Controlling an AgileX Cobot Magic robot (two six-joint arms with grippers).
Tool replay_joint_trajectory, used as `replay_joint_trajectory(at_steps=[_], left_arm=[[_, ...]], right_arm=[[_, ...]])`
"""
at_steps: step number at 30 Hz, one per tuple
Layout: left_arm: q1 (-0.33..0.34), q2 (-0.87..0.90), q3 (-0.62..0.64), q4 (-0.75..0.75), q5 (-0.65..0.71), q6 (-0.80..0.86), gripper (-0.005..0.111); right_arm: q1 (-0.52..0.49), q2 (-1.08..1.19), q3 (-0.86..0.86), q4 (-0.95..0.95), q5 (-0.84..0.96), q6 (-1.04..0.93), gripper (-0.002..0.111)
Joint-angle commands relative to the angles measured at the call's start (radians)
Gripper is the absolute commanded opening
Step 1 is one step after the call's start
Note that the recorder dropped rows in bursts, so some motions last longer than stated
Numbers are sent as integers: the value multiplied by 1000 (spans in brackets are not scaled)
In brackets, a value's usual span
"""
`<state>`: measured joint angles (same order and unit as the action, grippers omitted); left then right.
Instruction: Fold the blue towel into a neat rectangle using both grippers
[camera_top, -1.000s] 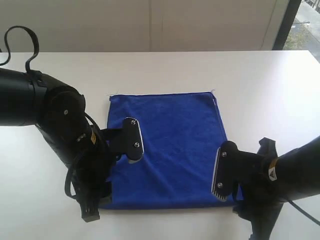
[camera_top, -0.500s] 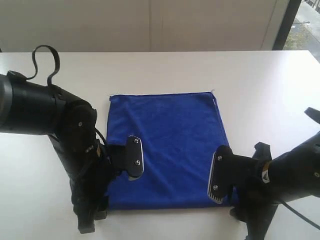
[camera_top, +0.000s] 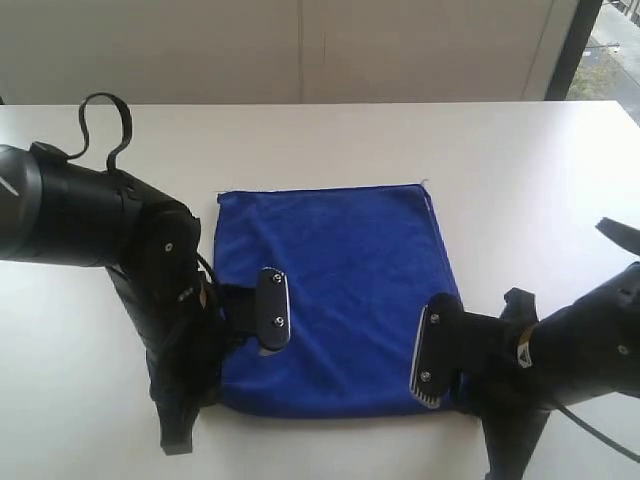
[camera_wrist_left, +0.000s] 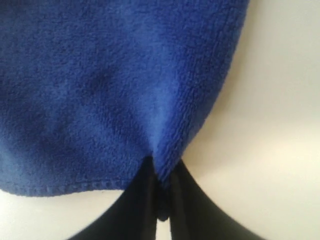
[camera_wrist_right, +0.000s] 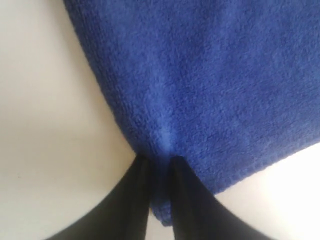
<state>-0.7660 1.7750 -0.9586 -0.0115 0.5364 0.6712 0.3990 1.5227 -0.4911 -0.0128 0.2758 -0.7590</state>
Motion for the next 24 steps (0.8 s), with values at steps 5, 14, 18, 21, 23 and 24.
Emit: replay_joint_trajectory(at_steps=[5, 14, 18, 21, 23, 24], left_arm=[[-4, 15, 18, 23, 98, -4, 0], [-4, -162, 14, 19, 190, -29, 0], [-4, -204, 14, 20, 139, -29, 0], [-4, -208, 14, 31, 101, -37, 0], [-4, -209, 14, 72, 76, -89, 0], [-4, -209, 12, 97, 74, -116, 0]], right_arm=[[-1, -51, -52, -5, 121, 4, 5], [2, -282, -56, 66, 219, 4, 0], [2, -307, -87, 66, 195, 110, 0], [2, -299, -124, 62, 198, 136, 0], [-1, -284, -146, 58, 196, 138, 0], [-1, -276, -153, 58, 196, 138, 0]])
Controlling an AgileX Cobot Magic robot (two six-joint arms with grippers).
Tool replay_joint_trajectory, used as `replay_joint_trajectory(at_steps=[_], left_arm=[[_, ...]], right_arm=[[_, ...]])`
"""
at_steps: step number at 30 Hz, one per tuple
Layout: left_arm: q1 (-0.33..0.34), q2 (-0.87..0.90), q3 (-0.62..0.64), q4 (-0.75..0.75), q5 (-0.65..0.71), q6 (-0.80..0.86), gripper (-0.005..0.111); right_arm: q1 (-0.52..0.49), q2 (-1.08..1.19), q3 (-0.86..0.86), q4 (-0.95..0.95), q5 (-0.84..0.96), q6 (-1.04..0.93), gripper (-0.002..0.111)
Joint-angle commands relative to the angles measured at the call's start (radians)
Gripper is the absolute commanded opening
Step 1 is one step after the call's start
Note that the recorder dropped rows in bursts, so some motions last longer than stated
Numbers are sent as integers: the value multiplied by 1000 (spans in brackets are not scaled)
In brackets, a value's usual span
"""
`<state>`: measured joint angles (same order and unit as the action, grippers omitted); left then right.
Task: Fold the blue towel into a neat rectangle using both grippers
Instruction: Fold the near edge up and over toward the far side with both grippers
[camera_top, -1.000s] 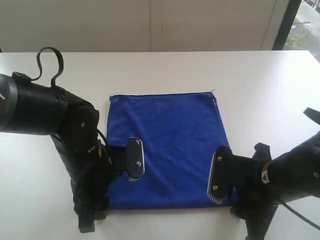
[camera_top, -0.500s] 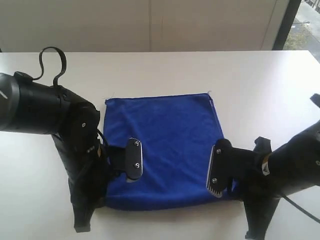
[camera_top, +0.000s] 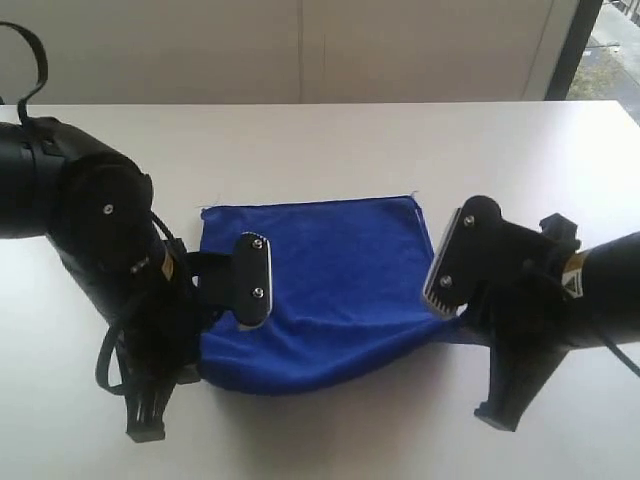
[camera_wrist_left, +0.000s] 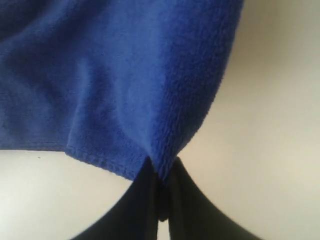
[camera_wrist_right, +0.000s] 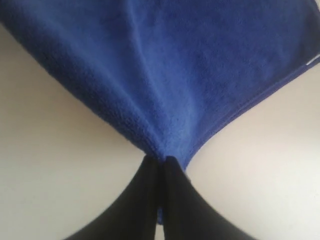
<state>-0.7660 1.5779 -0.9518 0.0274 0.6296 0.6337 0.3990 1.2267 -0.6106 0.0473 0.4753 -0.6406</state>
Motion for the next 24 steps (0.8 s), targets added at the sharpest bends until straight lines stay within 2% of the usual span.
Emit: replay_joint_trajectory(at_steps=[1, 4, 10, 14, 19, 24], left_arm=[[-4, -12, 3, 96, -22, -114, 0], [-4, -12, -19, 204, -23, -228, 0], [2, -12, -60, 356, -112, -356, 0], [40, -12, -59, 369, -191, -376, 0], [97, -12, -62, 369, -208, -424, 0], [126, -12, -62, 371, -326, -426, 0]], right_arm=[[-1, 28, -43, -2, -4, 20, 0], [-1, 71, -72, -33, -11, 54, 0], [-2, 149, -127, -246, -56, 261, 0], [-9, 196, -164, -334, -63, 318, 0], [-34, 227, -196, -383, -87, 361, 0], [-66, 266, -238, -389, -140, 379, 0]])
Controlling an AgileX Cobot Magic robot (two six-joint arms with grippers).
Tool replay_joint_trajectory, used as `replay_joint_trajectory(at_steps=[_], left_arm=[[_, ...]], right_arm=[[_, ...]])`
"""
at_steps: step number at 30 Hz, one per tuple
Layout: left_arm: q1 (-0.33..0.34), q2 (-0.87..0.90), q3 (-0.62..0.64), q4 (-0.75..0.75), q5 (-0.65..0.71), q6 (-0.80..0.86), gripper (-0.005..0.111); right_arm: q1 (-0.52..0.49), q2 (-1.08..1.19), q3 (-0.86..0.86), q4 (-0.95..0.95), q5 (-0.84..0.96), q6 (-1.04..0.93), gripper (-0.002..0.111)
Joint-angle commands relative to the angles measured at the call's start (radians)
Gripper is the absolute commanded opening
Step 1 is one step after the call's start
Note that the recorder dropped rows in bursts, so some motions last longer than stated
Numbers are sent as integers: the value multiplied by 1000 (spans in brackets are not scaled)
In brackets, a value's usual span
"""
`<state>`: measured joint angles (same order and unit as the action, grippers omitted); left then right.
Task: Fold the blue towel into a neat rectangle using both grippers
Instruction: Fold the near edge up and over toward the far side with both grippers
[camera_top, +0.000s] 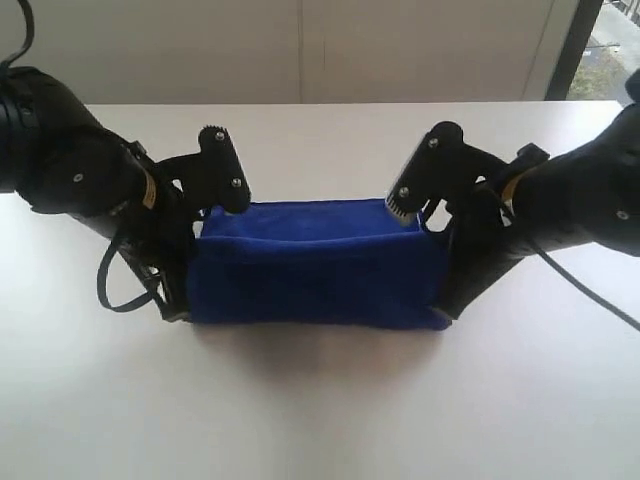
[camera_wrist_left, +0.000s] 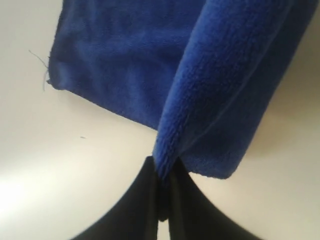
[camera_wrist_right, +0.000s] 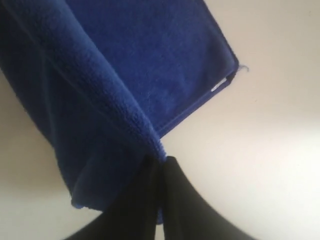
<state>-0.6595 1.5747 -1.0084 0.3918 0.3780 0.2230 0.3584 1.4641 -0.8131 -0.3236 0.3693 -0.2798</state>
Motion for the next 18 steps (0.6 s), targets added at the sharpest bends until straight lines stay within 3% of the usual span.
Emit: replay_joint_trajectory(at_steps=[1, 18], left_arm=[[24, -9, -5, 7, -97, -16, 0], [134, 148, -123, 7, -244, -15, 0]], right_arm=[[-32, 40, -47, -18, -36, 18, 0], [-99, 279, -235, -71, -133, 10, 0]])
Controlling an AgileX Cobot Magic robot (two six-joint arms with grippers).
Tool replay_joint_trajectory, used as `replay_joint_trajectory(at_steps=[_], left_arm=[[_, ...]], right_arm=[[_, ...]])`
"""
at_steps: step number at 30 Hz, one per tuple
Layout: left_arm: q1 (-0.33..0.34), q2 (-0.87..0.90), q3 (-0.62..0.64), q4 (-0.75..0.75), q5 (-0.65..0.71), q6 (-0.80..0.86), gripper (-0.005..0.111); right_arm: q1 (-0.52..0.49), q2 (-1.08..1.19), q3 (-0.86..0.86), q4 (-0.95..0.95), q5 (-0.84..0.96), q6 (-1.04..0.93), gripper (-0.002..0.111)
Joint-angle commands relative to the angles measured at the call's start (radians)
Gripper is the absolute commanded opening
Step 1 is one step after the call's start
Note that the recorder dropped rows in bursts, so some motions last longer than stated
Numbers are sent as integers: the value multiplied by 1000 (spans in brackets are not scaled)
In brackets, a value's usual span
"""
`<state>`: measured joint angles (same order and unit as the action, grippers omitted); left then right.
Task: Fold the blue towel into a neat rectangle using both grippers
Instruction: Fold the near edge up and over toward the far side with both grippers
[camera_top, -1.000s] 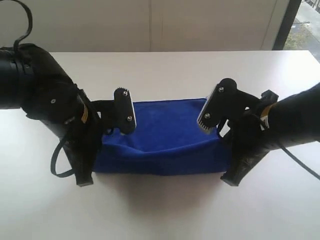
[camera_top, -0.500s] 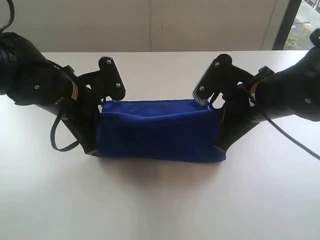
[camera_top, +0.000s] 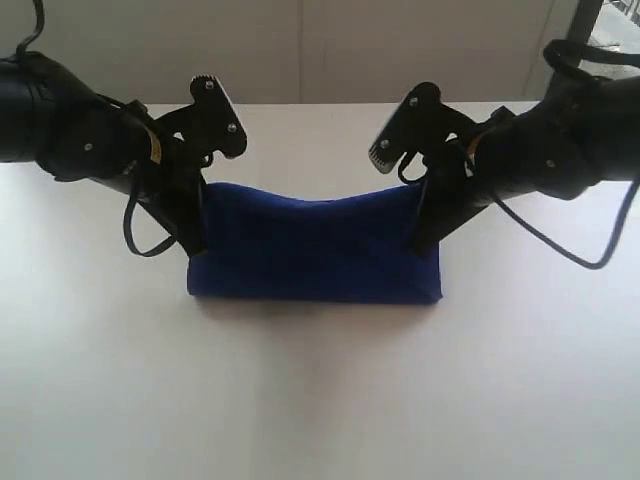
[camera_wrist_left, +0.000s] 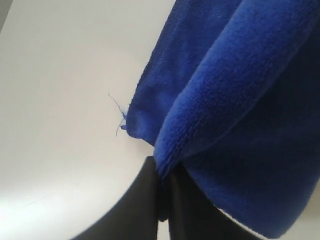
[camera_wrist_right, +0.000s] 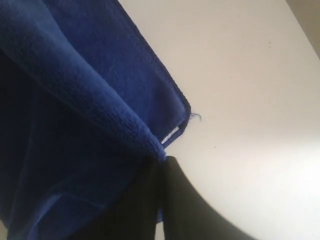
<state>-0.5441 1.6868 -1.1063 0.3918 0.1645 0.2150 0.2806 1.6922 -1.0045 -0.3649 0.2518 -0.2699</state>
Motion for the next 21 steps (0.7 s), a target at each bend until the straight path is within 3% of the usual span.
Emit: replay_joint_trajectory(at_steps=[1, 21], left_arm=[[24, 46, -27, 7, -41, -7, 0], [109, 188, -94, 21, -206, 0, 0]], right_arm=[[-25, 63, -54, -32, -21, 1, 0], [-62, 261, -204, -79, -113, -25, 0]])
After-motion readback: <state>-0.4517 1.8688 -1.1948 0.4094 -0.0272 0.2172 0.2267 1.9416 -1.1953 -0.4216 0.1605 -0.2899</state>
